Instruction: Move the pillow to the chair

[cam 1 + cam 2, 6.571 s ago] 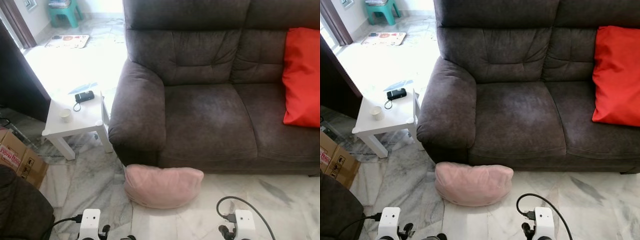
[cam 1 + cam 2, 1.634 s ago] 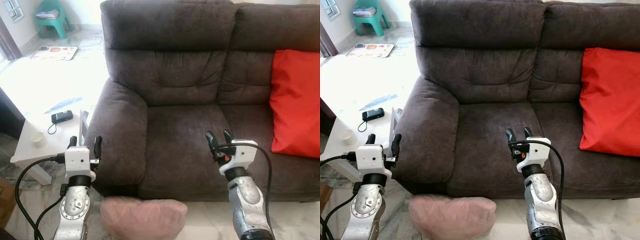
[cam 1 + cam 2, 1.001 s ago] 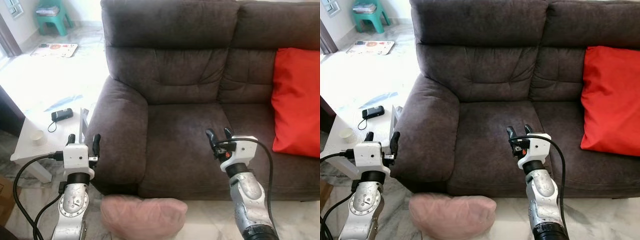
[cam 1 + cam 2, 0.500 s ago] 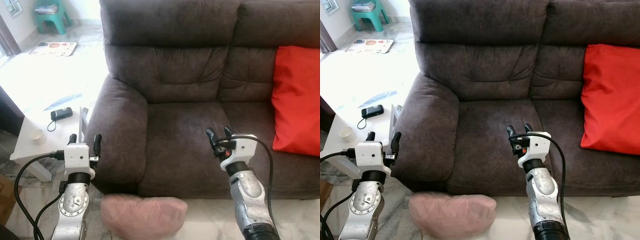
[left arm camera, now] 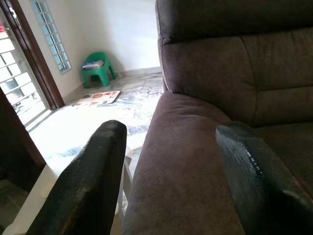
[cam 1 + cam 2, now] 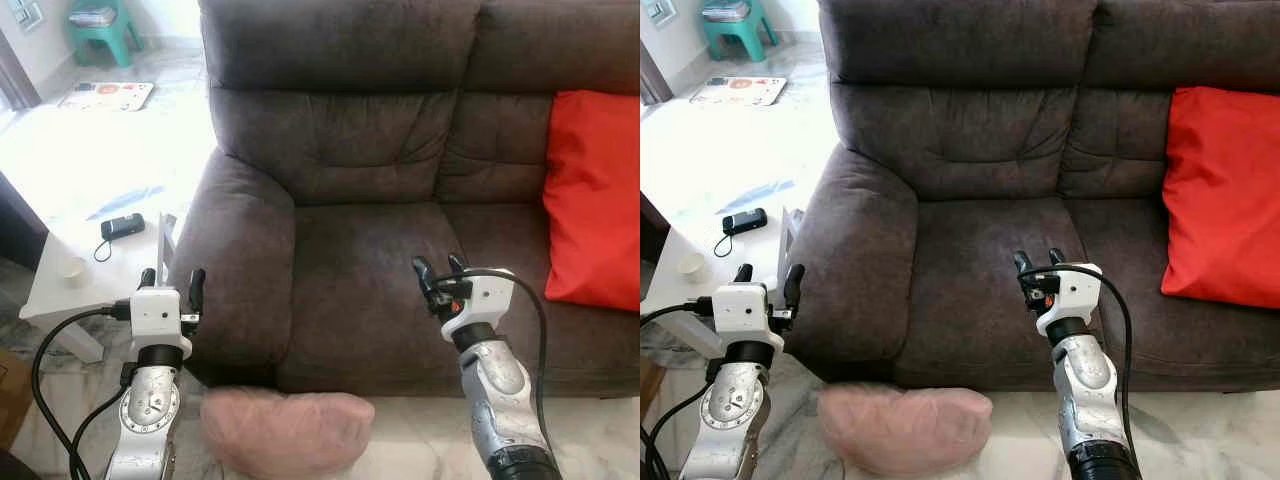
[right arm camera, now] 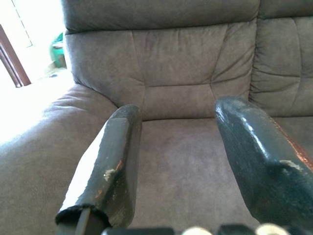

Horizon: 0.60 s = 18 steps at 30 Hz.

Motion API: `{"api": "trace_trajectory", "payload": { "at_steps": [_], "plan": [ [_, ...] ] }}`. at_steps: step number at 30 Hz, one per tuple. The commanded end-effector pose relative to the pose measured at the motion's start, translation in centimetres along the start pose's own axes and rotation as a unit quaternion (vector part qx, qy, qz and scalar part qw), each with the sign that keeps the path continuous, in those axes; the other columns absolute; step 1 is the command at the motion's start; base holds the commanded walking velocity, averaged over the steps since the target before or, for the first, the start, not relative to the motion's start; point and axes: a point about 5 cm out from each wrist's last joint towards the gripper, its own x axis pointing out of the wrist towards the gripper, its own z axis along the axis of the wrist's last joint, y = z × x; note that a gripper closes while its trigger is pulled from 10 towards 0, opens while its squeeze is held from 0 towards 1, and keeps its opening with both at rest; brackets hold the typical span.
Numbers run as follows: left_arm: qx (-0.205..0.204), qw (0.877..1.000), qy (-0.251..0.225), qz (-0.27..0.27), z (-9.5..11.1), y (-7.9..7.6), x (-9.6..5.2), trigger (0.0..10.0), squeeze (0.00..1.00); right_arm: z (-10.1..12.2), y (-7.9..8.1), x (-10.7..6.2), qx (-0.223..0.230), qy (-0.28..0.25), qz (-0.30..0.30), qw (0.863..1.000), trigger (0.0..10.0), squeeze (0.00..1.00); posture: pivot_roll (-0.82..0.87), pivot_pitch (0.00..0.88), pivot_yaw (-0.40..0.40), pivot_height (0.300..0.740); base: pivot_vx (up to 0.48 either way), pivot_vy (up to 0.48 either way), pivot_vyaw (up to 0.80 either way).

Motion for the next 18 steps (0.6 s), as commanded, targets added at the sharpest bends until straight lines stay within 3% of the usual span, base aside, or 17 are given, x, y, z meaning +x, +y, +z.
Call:
{"api": "trace_trajectory", "payload": {
  "at_steps": [1, 18],
  "plan": [
    [-0.007, 1.000, -0.008, -0.001, 0.53, -0.07, 0.26, 10.0, 0.00, 0.62, 0.09, 0.28, 0.001, -0.010, 0.005, 1.000, 10.0, 0.00, 0.08, 0.103, -0.025, 0.711, 0.000, 0.000, 0.00],
    [-0.008, 1.000, -0.008, 0.000, 0.62, -0.09, 0.34, 10.0, 0.00, 0.87, 0.35, 0.39, -0.003, -0.017, 0.012, 1.000, 10.0, 0.00, 0.09, 0.114, -0.029, 0.711, 0.000, 0.000, 0.00]
  ]
}}
